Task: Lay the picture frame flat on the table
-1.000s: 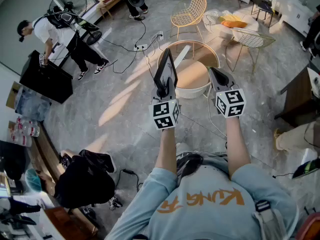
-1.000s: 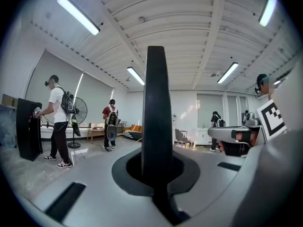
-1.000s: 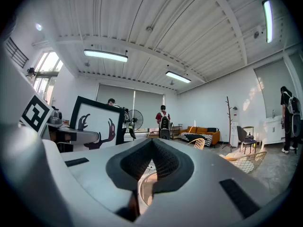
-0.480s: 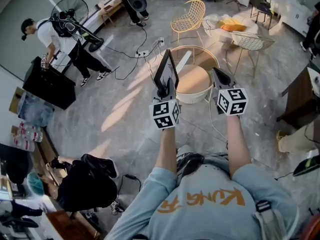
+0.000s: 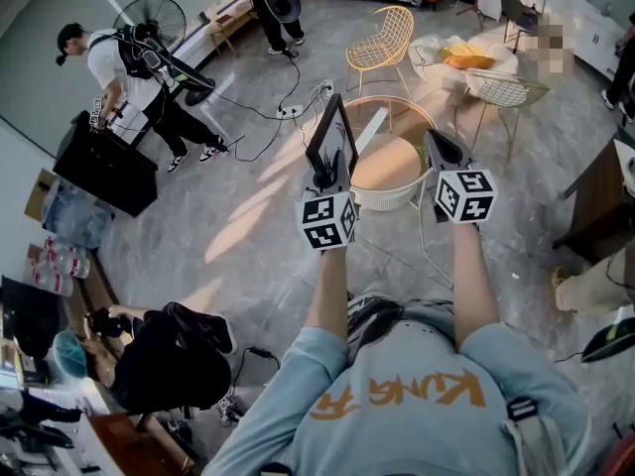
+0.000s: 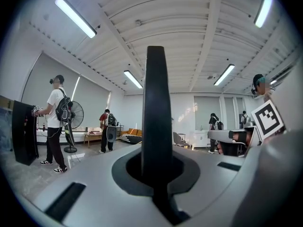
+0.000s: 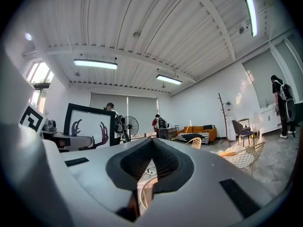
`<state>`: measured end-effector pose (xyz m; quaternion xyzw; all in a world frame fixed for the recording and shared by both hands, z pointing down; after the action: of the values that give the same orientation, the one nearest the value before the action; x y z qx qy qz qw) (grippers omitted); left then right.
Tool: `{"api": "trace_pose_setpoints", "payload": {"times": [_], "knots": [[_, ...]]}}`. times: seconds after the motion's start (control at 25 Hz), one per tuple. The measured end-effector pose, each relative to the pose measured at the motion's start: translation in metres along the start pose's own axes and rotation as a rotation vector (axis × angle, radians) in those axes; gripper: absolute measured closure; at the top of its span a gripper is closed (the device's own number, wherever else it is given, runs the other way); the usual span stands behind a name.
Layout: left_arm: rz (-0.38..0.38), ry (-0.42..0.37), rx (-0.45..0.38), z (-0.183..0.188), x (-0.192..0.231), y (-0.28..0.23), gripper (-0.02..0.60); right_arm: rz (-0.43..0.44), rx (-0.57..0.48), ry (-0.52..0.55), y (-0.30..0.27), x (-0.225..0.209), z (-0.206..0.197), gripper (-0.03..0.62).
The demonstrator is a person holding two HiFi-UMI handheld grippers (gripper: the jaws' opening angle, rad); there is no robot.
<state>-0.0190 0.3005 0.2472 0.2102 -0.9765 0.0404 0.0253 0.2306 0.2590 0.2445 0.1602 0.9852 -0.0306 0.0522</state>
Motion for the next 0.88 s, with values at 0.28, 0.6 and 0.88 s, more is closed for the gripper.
{"api": "trace_pose_setpoints", "payload": {"times": [0.28,0.6,0.88], "knots": [[0.033,0.017,-0.020,0.005,0.010,0.003,0.555,0.022,-0.023,-0.012,-0.008,-0.004,0.007,0.597],[-0.010,0.019,-0.043,0.020,0.022,-0.017,0.555,0.004,-0.053,-0.026,-0.025,-0.014,0.020,0.597],[-0.010,0.105,-0.053,-0.001,0.056,-0.058,0.555,0.004,-0.017,0.017,-0.068,-0.021,0.009,0.596]]}}
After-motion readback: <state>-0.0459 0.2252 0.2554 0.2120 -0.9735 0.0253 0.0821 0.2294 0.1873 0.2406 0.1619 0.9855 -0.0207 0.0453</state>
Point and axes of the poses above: the fingertips, and each gripper's own axes: y backward along the fingers, x to its left, z out of its top, the point moved 8 cm from there along y, backward along the fingers, and after that the axes turned 10 degrees about -z, right-handed, at the moved point
